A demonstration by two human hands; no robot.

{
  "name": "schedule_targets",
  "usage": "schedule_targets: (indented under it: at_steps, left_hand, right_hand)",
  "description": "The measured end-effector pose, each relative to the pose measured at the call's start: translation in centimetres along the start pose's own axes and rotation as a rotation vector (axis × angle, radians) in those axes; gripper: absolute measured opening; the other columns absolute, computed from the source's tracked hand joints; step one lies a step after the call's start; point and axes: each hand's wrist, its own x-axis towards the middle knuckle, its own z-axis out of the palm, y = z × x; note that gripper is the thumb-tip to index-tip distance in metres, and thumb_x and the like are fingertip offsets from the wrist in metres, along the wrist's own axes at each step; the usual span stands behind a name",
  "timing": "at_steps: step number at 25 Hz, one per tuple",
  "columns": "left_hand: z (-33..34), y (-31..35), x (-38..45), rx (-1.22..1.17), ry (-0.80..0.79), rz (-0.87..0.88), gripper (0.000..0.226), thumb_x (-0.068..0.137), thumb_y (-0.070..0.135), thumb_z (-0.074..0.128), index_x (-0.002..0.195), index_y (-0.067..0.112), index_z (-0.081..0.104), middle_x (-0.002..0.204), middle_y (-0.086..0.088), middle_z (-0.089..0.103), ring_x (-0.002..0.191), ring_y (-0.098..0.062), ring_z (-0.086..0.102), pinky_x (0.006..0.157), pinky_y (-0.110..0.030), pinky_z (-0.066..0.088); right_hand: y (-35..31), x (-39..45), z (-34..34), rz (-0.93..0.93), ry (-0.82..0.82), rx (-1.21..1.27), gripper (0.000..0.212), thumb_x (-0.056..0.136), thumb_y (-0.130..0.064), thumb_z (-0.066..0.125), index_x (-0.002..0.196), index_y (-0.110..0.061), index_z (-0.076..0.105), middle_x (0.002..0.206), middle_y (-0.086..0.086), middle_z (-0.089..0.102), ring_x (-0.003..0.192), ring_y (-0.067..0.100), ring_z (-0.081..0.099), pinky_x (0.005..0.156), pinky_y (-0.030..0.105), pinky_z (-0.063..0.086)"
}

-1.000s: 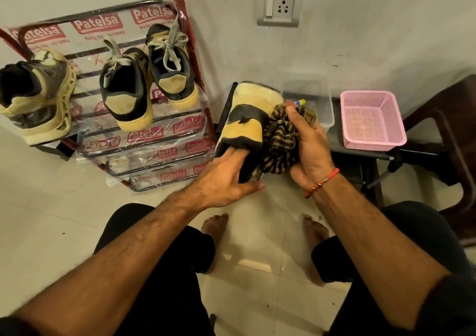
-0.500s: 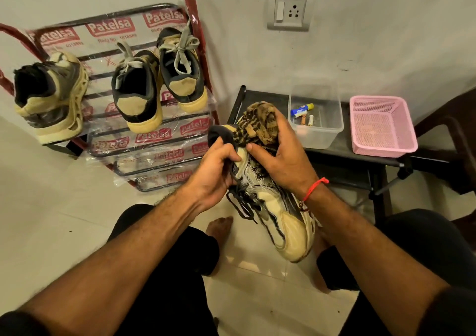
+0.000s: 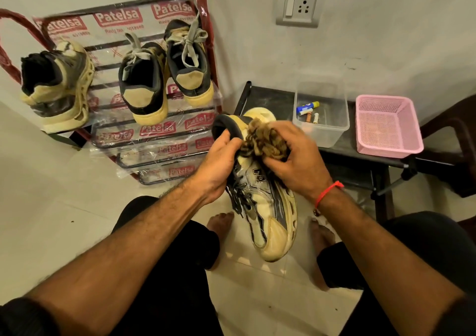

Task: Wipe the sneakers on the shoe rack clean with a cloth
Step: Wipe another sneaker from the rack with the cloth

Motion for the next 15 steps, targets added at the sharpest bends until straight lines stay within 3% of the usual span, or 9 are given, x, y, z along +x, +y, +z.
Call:
schedule_targets:
  at_steps: [2, 3, 5, 8, 13, 15]
  left_hand:
    - [0.9, -0.3, -0.3, -0.003, -0.027, 0.032, 0.029, 0.103, 0.002, 0.047, 0.123, 0.013, 0.064, 0.111, -0.011, 0.073, 0.100, -0.019, 0.069, 0.091, -0.034, 0.058]
    - [0.9, -0.2, -0.1, -0.027, -0.007, 0.042, 0.028, 0.103, 0.003, 0.048, 0.125, 0.011, 0.064, 0.110, -0.011, 0.074, 0.099, -0.020, 0.070, 0.089, -0.034, 0.059]
    - [0.0, 0.3, 0.4, -0.070, 0.074, 0.050, 0.028, 0.104, 0.007, 0.050, 0.129, 0.011, 0.061, 0.113, -0.010, 0.074, 0.104, -0.023, 0.070, 0.089, -0.036, 0.060]
    - [-1.7, 0.6, 0.8, -0.049, 0.115, 0.068, 0.032, 0.105, 0.009, 0.050, 0.134, 0.017, 0.059, 0.122, -0.008, 0.072, 0.112, -0.023, 0.069, 0.094, -0.038, 0.058]
    - [-0.3, 0.2, -0.2, -0.040, -0.043, 0.020, 0.025, 0.104, 0.005, 0.050, 0.123, 0.012, 0.065, 0.108, -0.011, 0.075, 0.095, -0.020, 0.072, 0.085, -0.034, 0.060]
    - [-0.3, 0.4, 0.0, -0.057, -0.021, 0.028, 0.024, 0.104, 0.009, 0.051, 0.124, 0.010, 0.065, 0.114, -0.014, 0.074, 0.102, -0.024, 0.071, 0.091, -0.038, 0.058]
  right_hand:
    - [0.2, 1.5, -0.2, 0.080, 0.107, 0.026, 0.045, 0.083, -0.011, 0.074, 0.126, -0.008, 0.061, 0.119, 0.004, 0.062, 0.106, 0.006, 0.057, 0.096, 0.017, 0.049]
    - [0.2, 1.5, -0.2, 0.083, 0.086, 0.052, 0.044, 0.083, -0.014, 0.074, 0.124, -0.007, 0.062, 0.117, 0.003, 0.062, 0.102, 0.003, 0.058, 0.092, 0.014, 0.049]
    - [0.1, -0.1, 0.1, -0.009, -0.070, 0.071, 0.045, 0.080, -0.022, 0.075, 0.121, -0.009, 0.064, 0.114, 0.001, 0.063, 0.102, 0.002, 0.058, 0.091, 0.012, 0.047]
    - [-0.2, -2.9, 1.2, -0.163, -0.288, 0.030, 0.049, 0.077, -0.023, 0.077, 0.122, -0.011, 0.065, 0.120, 0.003, 0.061, 0.111, 0.012, 0.058, 0.100, 0.020, 0.047]
    - [0.2, 1.6, -0.2, -0.073, 0.151, -0.015, 0.044, 0.079, -0.013, 0.074, 0.121, -0.005, 0.064, 0.118, 0.009, 0.061, 0.110, 0.010, 0.054, 0.099, 0.020, 0.047]
    - [-0.3, 0.4, 0.4, -0.104, 0.045, 0.022, 0.045, 0.079, -0.022, 0.073, 0.121, -0.006, 0.064, 0.118, 0.005, 0.060, 0.110, 0.010, 0.055, 0.099, 0.022, 0.048]
